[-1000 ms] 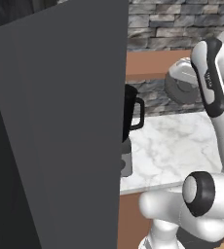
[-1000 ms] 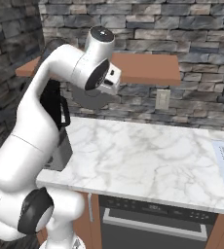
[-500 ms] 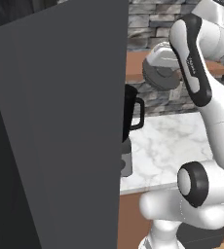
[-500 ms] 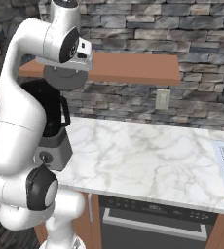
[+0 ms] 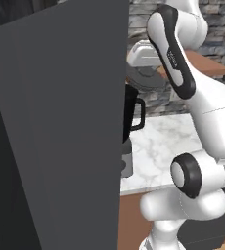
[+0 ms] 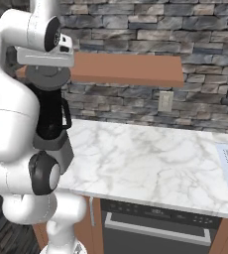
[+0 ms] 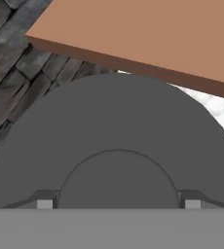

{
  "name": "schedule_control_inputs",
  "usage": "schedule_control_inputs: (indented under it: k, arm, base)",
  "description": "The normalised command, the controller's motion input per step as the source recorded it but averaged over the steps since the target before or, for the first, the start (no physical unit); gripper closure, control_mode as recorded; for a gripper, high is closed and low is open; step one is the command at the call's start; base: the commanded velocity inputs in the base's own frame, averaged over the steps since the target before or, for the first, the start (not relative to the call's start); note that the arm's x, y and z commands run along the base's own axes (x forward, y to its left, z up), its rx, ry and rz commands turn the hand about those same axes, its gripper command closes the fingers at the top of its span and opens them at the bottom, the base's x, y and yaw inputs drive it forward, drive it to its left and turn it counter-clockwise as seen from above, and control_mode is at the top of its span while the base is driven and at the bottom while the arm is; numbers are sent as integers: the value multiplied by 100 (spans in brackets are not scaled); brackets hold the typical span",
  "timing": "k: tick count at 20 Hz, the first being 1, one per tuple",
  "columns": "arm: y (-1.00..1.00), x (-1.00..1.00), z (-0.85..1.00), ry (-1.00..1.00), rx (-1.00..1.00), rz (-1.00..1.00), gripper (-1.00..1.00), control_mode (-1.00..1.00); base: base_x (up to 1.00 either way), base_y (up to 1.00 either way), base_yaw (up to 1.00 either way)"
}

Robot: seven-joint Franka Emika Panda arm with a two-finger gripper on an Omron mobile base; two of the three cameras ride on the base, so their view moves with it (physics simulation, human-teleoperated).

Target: Close the lid blender by securely placing the lid on top.

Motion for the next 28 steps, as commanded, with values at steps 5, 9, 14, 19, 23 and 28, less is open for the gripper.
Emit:
schedule_control_inputs:
  k: [5, 9, 14, 19, 23, 28]
  arm:
    - [23, 4, -2, 12, -15, 0, 100, -100]
    - [26, 24, -12, 23, -18, 0, 100, -100]
    - [27, 15, 0, 22, -12, 0, 100, -100]
    - [16, 14, 0, 16, -4, 0, 100, -100]
    - [7, 1, -6, 0, -1, 0, 100, -100]
    - [11, 0, -10, -1, 0, 0, 100, -100]
  base:
    - [0, 0, 0]
    - [0, 0, 0]
    - [0, 0, 0]
    - [0, 0, 0]
    - [0, 0, 0]
    - [0, 0, 0]
